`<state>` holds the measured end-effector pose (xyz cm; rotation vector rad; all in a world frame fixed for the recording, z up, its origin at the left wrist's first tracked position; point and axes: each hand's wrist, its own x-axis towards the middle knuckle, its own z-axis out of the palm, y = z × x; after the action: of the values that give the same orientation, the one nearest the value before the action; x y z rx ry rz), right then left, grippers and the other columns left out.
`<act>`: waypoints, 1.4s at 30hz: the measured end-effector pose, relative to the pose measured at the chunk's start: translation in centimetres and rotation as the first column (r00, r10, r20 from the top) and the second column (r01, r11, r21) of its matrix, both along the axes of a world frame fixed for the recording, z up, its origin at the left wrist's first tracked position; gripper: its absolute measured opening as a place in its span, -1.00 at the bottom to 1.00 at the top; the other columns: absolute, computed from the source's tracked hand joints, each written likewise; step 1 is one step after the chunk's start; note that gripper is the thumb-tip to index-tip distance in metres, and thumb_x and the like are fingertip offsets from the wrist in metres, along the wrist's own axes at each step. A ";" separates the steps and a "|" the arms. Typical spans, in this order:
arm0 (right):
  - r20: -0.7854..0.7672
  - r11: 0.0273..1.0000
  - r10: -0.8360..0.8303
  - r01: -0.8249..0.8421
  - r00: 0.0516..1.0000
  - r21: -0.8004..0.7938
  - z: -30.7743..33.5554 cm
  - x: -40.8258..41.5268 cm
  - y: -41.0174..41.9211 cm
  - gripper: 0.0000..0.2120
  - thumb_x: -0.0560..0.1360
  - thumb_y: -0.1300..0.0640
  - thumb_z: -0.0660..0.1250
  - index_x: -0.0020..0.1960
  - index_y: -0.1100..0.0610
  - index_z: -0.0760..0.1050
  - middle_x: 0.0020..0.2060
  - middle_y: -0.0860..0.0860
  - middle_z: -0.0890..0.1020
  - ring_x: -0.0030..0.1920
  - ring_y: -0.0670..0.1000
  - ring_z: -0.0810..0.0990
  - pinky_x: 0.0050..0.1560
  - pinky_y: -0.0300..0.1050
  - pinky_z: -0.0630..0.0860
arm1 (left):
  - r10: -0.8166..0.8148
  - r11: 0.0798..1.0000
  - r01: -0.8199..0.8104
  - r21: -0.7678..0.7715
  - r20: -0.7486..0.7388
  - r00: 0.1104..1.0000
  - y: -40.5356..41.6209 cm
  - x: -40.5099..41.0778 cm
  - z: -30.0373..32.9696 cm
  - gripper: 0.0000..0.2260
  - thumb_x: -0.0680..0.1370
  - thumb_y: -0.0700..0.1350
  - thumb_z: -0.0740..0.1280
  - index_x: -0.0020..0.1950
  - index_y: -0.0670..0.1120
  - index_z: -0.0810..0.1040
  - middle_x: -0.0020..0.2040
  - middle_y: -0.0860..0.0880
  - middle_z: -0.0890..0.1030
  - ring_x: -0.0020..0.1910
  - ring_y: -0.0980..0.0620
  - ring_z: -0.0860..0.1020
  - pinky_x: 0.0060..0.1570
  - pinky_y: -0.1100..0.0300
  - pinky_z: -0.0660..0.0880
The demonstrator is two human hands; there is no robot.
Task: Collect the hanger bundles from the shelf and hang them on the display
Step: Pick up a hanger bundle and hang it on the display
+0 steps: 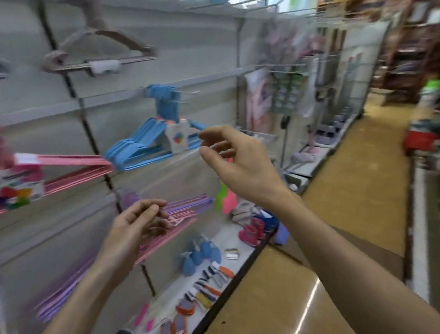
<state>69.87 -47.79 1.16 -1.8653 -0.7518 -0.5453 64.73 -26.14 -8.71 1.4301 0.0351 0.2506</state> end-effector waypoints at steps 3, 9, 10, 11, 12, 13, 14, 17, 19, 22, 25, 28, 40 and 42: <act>-0.028 0.992 -0.126 0.126 0.992 0.018 -0.3 0.9 -5.9 -0.80 0.54 0.20 0.40 0.15 0.15 0.60 -0.11 -0.06 0.67 -0.15 -0.10 0.61 -0.10 -0.29 0.54 | -0.128 0.991 0.128 0.040 -0.006 0.992 -5.4 3.4 -0.4 -0.84 0.60 -0.21 0.25 -0.01 -0.12 0.64 -0.23 -0.09 0.64 -0.24 -0.04 0.62 -0.17 0.17 0.59; -0.073 0.949 -0.313 0.315 0.947 0.010 -1.4 2.6 -15.3 -0.82 0.56 0.17 0.38 0.15 0.13 0.59 -0.09 -0.01 0.68 -0.12 -0.08 0.63 -0.09 -0.19 0.58 | -0.330 0.930 0.328 0.166 -0.015 0.944 -14.3 9.0 -1.5 -0.83 0.63 -0.22 0.24 0.04 -0.12 0.64 -0.18 -0.11 0.64 -0.18 -0.08 0.61 -0.09 0.06 0.56; -0.083 0.940 -0.340 0.342 0.937 0.013 -1.7 3.0 -16.6 -0.83 0.57 0.17 0.38 0.15 0.13 0.59 -0.09 -0.01 0.67 -0.12 -0.09 0.62 -0.10 -0.19 0.58 | -0.357 0.917 0.354 0.181 -0.020 0.934 -15.5 10.0 -1.7 -0.83 0.64 -0.23 0.24 0.05 -0.15 0.63 -0.19 -0.10 0.64 -0.19 -0.07 0.61 -0.09 0.07 0.56; -0.090 0.929 -0.367 0.369 0.926 0.013 -1.9 3.6 -17.9 -0.83 0.57 0.17 0.38 0.15 0.14 0.59 -0.08 0.00 0.67 -0.12 -0.08 0.62 -0.10 -0.19 0.58 | -0.386 0.903 0.384 0.195 -0.027 0.922 -16.6 11.0 -2.0 -0.84 0.64 -0.24 0.23 0.06 -0.16 0.62 -0.19 -0.09 0.64 -0.19 -0.07 0.61 -0.10 0.08 0.56; -0.096 0.918 -0.393 0.396 0.914 0.010 -2.1 4.2 -19.0 -0.83 0.57 0.17 0.38 0.16 0.14 0.59 -0.08 0.01 0.67 -0.12 -0.06 0.62 -0.10 -0.17 0.59 | -0.414 0.888 0.411 0.206 -0.032 0.910 -17.7 12.1 -2.2 -0.84 0.64 -0.24 0.23 0.07 -0.16 0.62 -0.19 -0.08 0.65 -0.19 -0.07 0.61 -0.11 0.09 0.57; -0.099 0.906 -0.420 0.423 0.902 0.002 -2.3 4.9 -20.1 -0.82 0.57 0.17 0.38 0.16 0.15 0.59 -0.07 0.02 0.67 -0.11 -0.05 0.62 -0.09 -0.14 0.59 | -0.434 0.877 0.431 0.214 -0.036 0.900 -18.7 13.3 -2.5 -0.84 0.64 -0.25 0.24 0.06 -0.15 0.62 -0.19 -0.08 0.65 -0.19 -0.07 0.61 -0.11 0.08 0.57; -0.103 0.895 -0.445 0.447 0.890 -0.005 -2.4 5.7 -21.2 -0.82 0.58 0.17 0.37 0.16 0.15 0.59 -0.07 0.02 0.67 -0.10 -0.03 0.63 -0.08 -0.12 0.60 | -0.447 0.868 0.445 0.222 -0.041 0.893 -19.7 14.5 -2.8 -0.84 0.64 -0.25 0.24 0.05 -0.14 0.63 -0.19 -0.08 0.65 -0.20 -0.07 0.61 -0.11 0.08 0.57; -0.126 0.860 -0.509 0.510 0.851 -0.026 -2.8 8.5 -24.2 -0.82 0.58 0.16 0.36 0.17 0.15 0.59 -0.07 0.00 0.67 -0.09 -0.03 0.63 -0.06 -0.08 0.61 | -0.484 0.839 0.480 0.259 -0.052 0.874 -22.3 18.7 -3.6 -0.85 0.64 -0.23 0.25 0.07 -0.16 0.62 -0.17 -0.08 0.66 -0.20 -0.01 0.63 -0.16 0.16 0.57; -0.139 0.836 -0.548 0.548 0.825 -0.043 -3.2 10.7 -26.0 -0.81 0.58 0.15 0.37 0.18 0.13 0.59 -0.05 -0.01 0.67 -0.07 -0.05 0.64 -0.04 -0.09 0.61 | -0.517 0.809 0.508 0.297 -0.054 0.854 -23.9 21.8 -4.1 -0.85 0.65 -0.21 0.25 0.08 -0.14 0.62 -0.15 -0.08 0.66 -0.18 -0.01 0.63 -0.16 0.16 0.57; -0.145 0.803 -0.595 0.593 0.791 -0.058 -3.6 14.5 -28.2 -0.80 0.58 0.16 0.36 0.18 0.15 0.59 -0.04 -0.02 0.66 -0.06 -0.09 0.63 -0.06 -0.23 0.60 | -0.562 0.762 0.548 0.346 -0.067 0.824 -26.2 26.8 -4.7 -0.85 0.65 -0.20 0.25 0.07 -0.10 0.62 -0.14 -0.07 0.67 -0.17 -0.02 0.64 -0.09 0.09 0.58; -0.163 0.771 -0.635 0.632 0.755 -0.074 -4.0 18.6 -30.3 -0.80 0.58 0.17 0.36 0.19 0.18 0.59 -0.06 -0.05 0.64 -0.05 -0.11 0.62 -0.08 -0.34 0.56 | -0.598 0.722 0.583 0.373 -0.086 0.797 -28.6 31.6 -4.7 -0.84 0.65 -0.21 0.24 0.07 -0.10 0.62 -0.16 -0.05 0.67 -0.19 0.03 0.63 -0.11 0.16 0.59; -0.198 0.731 -0.678 0.678 0.708 -0.079 -4.9 22.5 -32.5 -0.81 0.58 0.17 0.35 0.18 0.16 0.59 -0.07 -0.08 0.62 -0.05 -0.09 0.62 -0.07 -0.33 0.56 | -0.620 0.697 0.601 0.390 -0.094 0.779 -30.8 36.2 -4.5 -0.84 0.65 -0.21 0.23 0.08 -0.11 0.61 -0.13 -0.07 0.65 -0.19 0.06 0.63 -0.14 0.23 0.58; -0.364 0.630 -0.755 0.756 0.545 -0.176 -9.7 34.2 -39.8 -0.79 0.60 0.09 0.33 0.21 0.06 0.58 -0.02 -0.06 0.65 -0.02 -0.09 0.63 -0.06 -0.22 0.58 | -0.638 0.682 0.631 0.369 -0.122 0.761 -38.2 49.6 -5.5 -0.84 0.65 -0.21 0.23 0.11 -0.13 0.60 -0.04 -0.17 0.63 -0.18 0.07 0.63 -0.16 0.21 0.60; -0.374 0.625 -0.759 0.758 0.533 -0.189 -10.6 36.2 -41.2 -0.79 0.60 0.10 0.32 0.21 0.06 0.58 -0.01 -0.05 0.65 -0.01 -0.10 0.63 -0.11 -0.31 0.53 | -0.633 0.679 0.630 0.377 -0.135 0.762 -39.6 51.7 -5.8 -0.83 0.66 -0.22 0.22 0.13 -0.15 0.60 -0.02 -0.19 0.63 -0.19 0.10 0.63 -0.16 0.25 0.59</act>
<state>106.05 -89.04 -9.45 -2.1690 0.4281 -0.6297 116.39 -65.78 -14.49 1.7621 -0.5503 -0.3431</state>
